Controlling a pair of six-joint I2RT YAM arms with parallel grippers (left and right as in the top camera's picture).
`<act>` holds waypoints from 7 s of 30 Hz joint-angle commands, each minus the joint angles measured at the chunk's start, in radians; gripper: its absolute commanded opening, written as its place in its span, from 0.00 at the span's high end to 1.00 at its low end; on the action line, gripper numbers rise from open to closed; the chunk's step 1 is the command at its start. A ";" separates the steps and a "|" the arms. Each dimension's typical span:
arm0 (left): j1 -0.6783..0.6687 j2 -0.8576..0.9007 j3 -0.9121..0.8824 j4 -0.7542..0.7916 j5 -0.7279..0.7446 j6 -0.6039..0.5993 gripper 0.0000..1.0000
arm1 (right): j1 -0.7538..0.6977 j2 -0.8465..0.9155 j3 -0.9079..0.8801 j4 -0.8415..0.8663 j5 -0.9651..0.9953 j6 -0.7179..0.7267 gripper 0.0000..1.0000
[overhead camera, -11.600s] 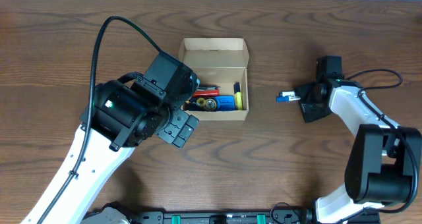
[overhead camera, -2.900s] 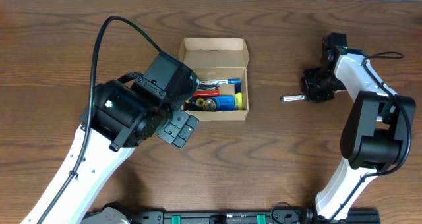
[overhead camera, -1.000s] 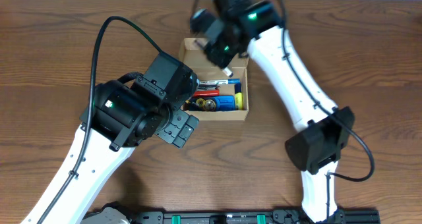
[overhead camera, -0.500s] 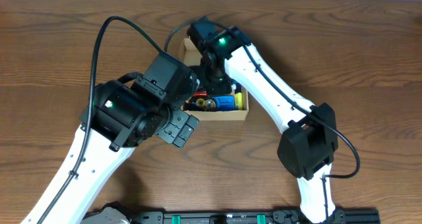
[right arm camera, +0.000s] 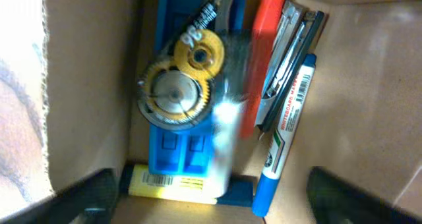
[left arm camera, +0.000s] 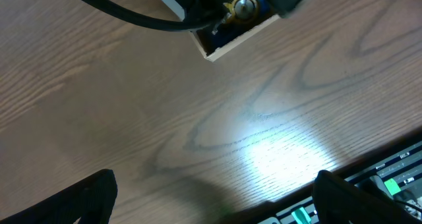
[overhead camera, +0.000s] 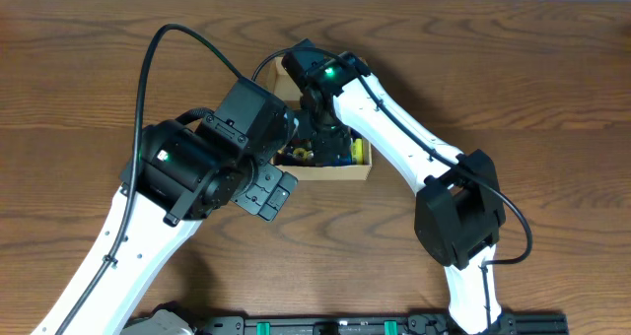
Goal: Pack container
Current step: 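Carry the black-capped marker over the box and lower it in, then release the marker and raise both grippers to the box's lid flaps, then push the side lid flaps inward with the left and right grippers, then fold the top lid down over the box with both grippers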
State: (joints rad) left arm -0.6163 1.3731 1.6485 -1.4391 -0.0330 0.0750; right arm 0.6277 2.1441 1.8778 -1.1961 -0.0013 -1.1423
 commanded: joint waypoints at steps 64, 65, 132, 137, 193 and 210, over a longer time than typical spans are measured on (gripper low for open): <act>0.572 0.525 0.005 0.558 0.665 0.007 0.01 | -0.561 -0.265 -0.584 0.636 -0.341 1.435 0.06; 0.572 0.553 0.005 0.576 0.666 0.007 0.00 | -0.561 -0.263 -0.600 0.669 -0.349 1.443 0.08; 0.594 0.824 0.006 0.953 1.178 -0.214 0.94 | -0.524 -0.043 -0.685 1.550 -0.872 1.722 0.99; 0.594 0.823 0.006 0.954 1.178 -0.213 0.94 | -0.531 -0.044 -0.685 1.583 -0.871 1.716 0.99; 0.537 0.446 0.006 0.288 0.825 0.272 0.94 | -0.467 -0.518 -0.629 0.687 -0.687 1.248 0.99; 0.460 0.444 -0.161 0.401 0.762 0.235 0.94 | -0.320 -0.577 -0.745 0.531 -0.402 1.247 0.99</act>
State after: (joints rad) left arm -0.1429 1.8336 1.5162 -1.0611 0.7425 0.3332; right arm 0.3054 1.5639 1.1660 -0.6765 -0.4458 0.1207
